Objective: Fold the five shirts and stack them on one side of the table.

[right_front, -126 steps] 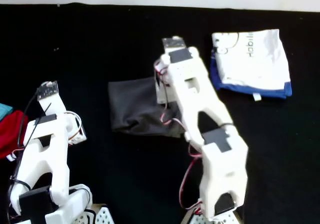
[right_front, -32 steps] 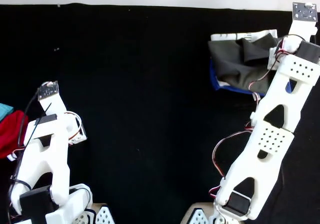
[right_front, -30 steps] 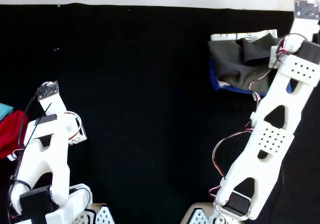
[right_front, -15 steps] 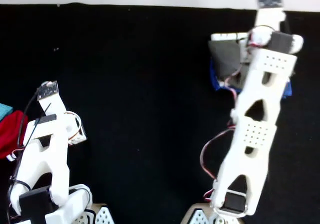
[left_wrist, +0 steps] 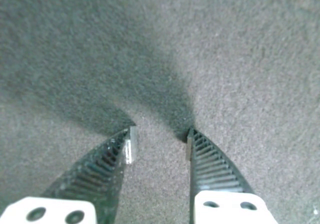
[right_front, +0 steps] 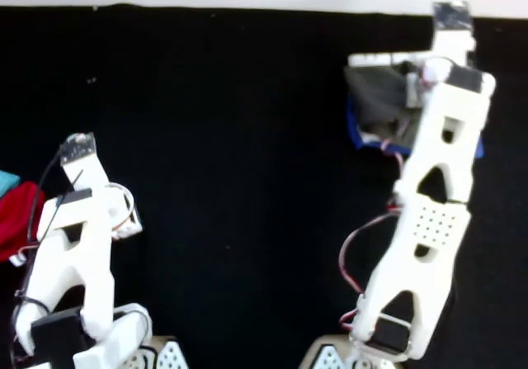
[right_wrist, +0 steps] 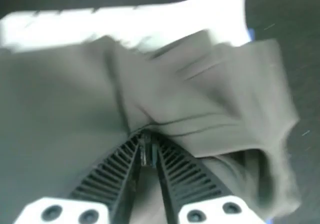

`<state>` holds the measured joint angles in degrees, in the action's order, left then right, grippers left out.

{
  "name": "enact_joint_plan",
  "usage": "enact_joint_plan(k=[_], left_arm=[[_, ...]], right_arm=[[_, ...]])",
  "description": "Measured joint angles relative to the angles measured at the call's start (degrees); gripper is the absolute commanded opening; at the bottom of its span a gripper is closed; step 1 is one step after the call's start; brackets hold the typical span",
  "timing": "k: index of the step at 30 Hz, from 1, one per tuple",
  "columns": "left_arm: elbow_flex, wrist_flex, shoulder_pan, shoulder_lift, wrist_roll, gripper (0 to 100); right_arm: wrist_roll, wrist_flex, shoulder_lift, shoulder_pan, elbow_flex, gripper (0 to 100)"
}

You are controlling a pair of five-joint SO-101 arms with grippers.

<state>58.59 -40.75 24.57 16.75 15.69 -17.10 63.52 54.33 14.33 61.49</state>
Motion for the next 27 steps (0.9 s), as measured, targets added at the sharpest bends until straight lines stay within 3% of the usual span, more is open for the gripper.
enact_joint_plan(k=[5, 9, 13, 18, 23, 27], left_arm=[[0.0, 0.0, 0.0, 0.0, 0.0, 17], [0.0, 0.0, 0.0, 0.0, 0.0, 17], [0.0, 0.5, 0.0, 0.0, 0.0, 17], [0.0, 0.5, 0.0, -0.1, 0.0, 17], [0.0, 0.5, 0.0, -0.1, 0.0, 17], [0.0, 0.5, 0.0, -0.1, 0.0, 17]], right_arm=[[0.0, -20.4, 0.1, 2.9, -3.6, 0.7], [0.0, -27.1, 0.0, 3.7, -3.8, 1.2], [0.0, -27.5, 0.1, 3.7, -3.0, 1.8], [0.0, -21.3, 0.1, 3.6, 0.5, 12.1], [0.1, -14.2, 0.1, 2.5, 12.0, 12.7], [5.1, -13.4, 0.1, 0.5, 24.4, 12.7]])
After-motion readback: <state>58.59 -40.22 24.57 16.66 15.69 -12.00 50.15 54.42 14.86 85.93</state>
